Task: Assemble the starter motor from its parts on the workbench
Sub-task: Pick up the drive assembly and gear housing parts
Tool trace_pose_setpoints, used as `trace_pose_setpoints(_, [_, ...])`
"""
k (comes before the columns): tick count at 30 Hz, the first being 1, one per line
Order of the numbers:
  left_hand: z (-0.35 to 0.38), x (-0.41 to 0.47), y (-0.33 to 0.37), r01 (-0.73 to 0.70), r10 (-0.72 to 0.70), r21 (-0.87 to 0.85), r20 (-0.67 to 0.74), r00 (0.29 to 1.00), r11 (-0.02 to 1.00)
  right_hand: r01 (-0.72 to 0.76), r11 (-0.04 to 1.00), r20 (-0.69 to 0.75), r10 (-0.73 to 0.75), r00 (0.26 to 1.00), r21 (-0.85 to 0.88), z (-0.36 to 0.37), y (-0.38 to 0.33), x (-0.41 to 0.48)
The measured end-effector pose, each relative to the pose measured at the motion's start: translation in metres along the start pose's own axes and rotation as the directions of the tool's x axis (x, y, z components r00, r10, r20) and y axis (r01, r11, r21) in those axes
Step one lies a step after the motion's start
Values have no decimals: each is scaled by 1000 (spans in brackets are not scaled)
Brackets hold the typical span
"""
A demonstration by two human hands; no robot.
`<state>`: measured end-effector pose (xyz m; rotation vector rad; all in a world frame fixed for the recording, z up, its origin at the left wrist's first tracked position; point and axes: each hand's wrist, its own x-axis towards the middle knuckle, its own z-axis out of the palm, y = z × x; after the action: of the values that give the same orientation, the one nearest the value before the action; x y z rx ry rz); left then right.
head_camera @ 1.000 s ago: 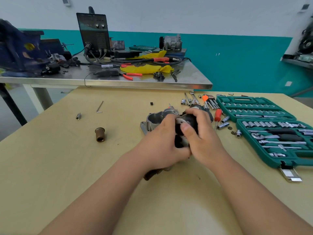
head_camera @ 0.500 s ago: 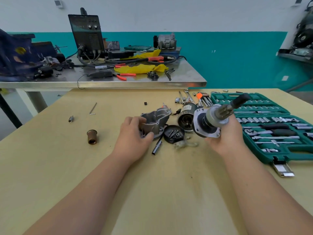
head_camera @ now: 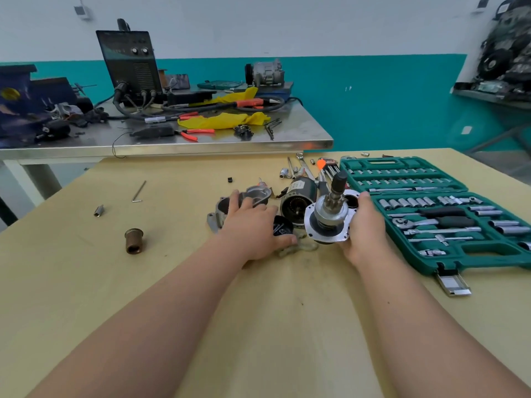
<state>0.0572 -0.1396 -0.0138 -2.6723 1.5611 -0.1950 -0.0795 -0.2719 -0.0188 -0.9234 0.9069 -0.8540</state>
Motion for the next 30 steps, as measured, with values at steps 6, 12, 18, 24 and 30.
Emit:
trace_pose_setpoints(6, [-11, 1, -13, 13, -22, -85, -107, 994, 996, -1, 997, 16, 2, 1000, -77, 3, 0, -7])
trace_pose_setpoints(12, [-28, -45, -60, 44, -618, -980, -88, 782, 196, 69, 978, 83, -54, 995, -195, 16, 1, -21])
trace_pose_setpoints(18, [-7, -81, -100, -26, -276, -463, 481, 832, -886, 58, 964, 168, -14, 986, -261, 33, 19, -46])
trace_pose_setpoints(24, [6, -72, -110, 80, -354, -626, 537, 766, -776, 27, 951, 197, 36, 980, -308, 43, 32, -60])
trace_pose_setpoints(30, [21, -67, -120, 297, -744, -930, 40, 667, 217, 41, 941, 251, 48, 967, -336, 41, 40, -59])
